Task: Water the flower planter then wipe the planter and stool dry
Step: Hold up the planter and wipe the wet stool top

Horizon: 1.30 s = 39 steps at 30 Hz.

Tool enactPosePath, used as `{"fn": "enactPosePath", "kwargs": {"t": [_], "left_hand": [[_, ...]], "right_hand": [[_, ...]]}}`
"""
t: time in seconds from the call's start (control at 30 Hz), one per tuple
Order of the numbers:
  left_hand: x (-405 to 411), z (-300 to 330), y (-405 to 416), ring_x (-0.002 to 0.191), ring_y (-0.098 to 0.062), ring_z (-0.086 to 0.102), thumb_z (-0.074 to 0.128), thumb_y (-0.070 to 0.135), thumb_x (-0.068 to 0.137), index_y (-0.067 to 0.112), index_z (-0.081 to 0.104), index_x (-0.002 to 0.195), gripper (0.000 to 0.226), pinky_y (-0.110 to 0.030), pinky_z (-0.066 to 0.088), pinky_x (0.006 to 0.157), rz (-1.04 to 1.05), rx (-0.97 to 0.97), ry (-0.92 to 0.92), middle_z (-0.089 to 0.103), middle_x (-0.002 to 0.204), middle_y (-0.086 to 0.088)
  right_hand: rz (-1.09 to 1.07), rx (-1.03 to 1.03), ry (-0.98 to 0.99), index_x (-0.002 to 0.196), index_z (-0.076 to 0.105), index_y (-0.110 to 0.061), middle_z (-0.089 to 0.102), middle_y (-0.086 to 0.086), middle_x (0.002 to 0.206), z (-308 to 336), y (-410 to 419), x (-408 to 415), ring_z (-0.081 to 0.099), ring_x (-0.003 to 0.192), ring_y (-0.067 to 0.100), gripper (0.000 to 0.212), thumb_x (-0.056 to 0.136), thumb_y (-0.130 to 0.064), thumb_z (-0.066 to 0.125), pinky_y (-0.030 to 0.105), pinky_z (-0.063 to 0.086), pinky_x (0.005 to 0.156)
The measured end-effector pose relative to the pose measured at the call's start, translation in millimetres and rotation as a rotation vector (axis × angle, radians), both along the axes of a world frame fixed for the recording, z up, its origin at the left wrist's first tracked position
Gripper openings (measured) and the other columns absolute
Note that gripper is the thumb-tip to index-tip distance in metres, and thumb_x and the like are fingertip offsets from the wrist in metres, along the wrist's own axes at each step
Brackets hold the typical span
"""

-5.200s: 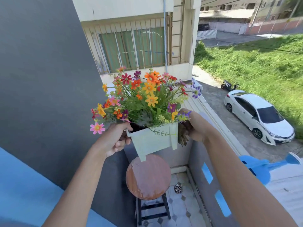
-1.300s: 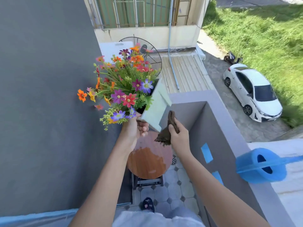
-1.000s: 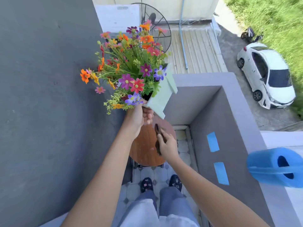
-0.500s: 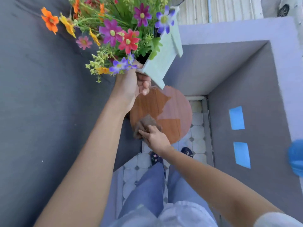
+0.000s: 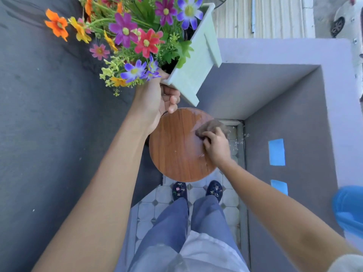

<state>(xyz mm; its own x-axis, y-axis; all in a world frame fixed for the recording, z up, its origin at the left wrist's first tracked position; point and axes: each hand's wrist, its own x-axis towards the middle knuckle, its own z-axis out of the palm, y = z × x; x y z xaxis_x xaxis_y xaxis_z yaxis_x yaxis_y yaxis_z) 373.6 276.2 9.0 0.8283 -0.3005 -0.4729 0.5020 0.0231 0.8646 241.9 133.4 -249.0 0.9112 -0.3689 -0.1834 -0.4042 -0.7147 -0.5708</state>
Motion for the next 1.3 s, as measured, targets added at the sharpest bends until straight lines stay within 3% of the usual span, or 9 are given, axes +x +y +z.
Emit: {"fn": "enactPosePath", "kwargs": {"t": [0.2,0.27,0.37,0.5,0.73,0.87,1.07,1.17,1.3], "left_hand": [[6.9,-1.3,0.5,0.043,-0.014,0.040,0.034,0.007,0.093,0.009,0.048,0.075,0.023,-0.022,0.028,0.039,0.011,0.024,0.004,0.045,0.064,-0.012],[7.2,-3.1,2.3,0.043,-0.014,0.040,0.035,0.007,0.093,0.008,0.049,0.077,0.022,-0.022,0.029,0.039,0.013,0.032,0.004,0.046,0.064,-0.012],[7.2,-5.8,4.1,0.043,-0.014,0.041,0.036,0.008,0.094,0.007,0.051,0.079,0.021,-0.022,0.030,0.038,0.018,0.037,0.016,0.046,0.065,-0.013],[6.9,-8.8,5.9,0.043,-0.013,0.041,0.037,0.008,0.095,0.005,0.051,0.086,0.017,-0.022,0.031,0.038,0.030,0.043,0.022,0.046,0.064,-0.013],[9.4,-7.5,4.3,0.043,-0.014,0.040,0.037,0.008,0.094,0.006,0.051,0.077,0.022,-0.023,0.030,0.039,0.020,0.033,0.008,0.046,0.065,-0.013],[13.8,-8.1,2.6,0.044,-0.015,0.040,0.035,0.007,0.094,0.007,0.049,0.074,0.024,-0.023,0.030,0.039,0.016,0.029,-0.002,0.046,0.063,-0.013],[15.4,-11.3,1.5,0.045,-0.015,0.040,0.033,0.008,0.095,0.009,0.048,0.072,0.027,-0.023,0.031,0.039,0.009,0.022,-0.028,0.045,0.064,-0.012],[18.7,-14.0,3.6,0.045,-0.015,0.041,0.034,0.008,0.095,0.009,0.048,0.073,0.026,-0.023,0.031,0.039,0.021,0.038,-0.032,0.045,0.064,-0.012],[22.9,-18.7,3.5,0.044,-0.016,0.041,0.035,0.007,0.095,0.009,0.048,0.074,0.024,-0.023,0.031,0.039,0.021,0.073,-0.044,0.045,0.063,-0.011]], "right_hand": [[0.277,0.069,-0.034,0.138,0.053,-0.017,0.057,0.005,0.113,1.1,74.4,-22.3,0.054,0.106,0.026,0.046,0.093,-0.019,0.061,0.040,0.056,0.075],[0.305,-0.015,-0.039,0.137,0.055,-0.017,0.054,0.009,0.113,-3.3,83.1,-26.4,0.049,0.104,0.029,0.047,0.091,-0.022,0.064,0.044,0.055,0.072],[0.268,-0.152,-0.011,0.137,0.058,-0.023,0.052,0.014,0.127,-11.9,72.3,-26.4,0.047,0.113,0.034,0.051,0.088,-0.035,0.069,0.045,0.049,0.084],[0.298,-0.096,-0.037,0.128,0.067,-0.019,0.057,0.013,0.124,-18.2,68.1,-24.2,0.050,0.111,0.033,0.042,0.089,-0.031,0.070,0.046,0.053,0.085],[0.804,0.018,-0.089,0.139,0.057,-0.018,0.052,0.015,0.117,-25.6,112.5,-29.5,0.047,0.100,0.034,0.040,0.099,-0.024,0.056,0.048,0.057,0.064],[0.662,-0.039,-0.089,0.148,0.047,-0.023,0.047,0.014,0.125,-18.5,76.9,20.8,0.045,0.113,0.035,0.047,0.101,-0.022,0.050,0.047,0.055,0.077],[0.009,-0.013,-0.063,0.135,0.062,-0.015,0.052,0.019,0.119,-24.4,-17.9,76.2,0.048,0.112,0.039,0.043,0.093,-0.010,0.053,0.045,0.048,0.095],[0.030,-0.040,-0.057,0.136,0.061,-0.015,0.050,0.016,0.115,-20.7,-6.7,52.6,0.048,0.109,0.036,0.043,0.093,-0.013,0.055,0.042,0.048,0.092],[0.281,0.016,-0.040,0.137,0.060,-0.015,0.049,0.015,0.115,-22.3,49.8,0.0,0.045,0.108,0.033,0.046,0.092,-0.014,0.062,0.045,0.052,0.084]]}}
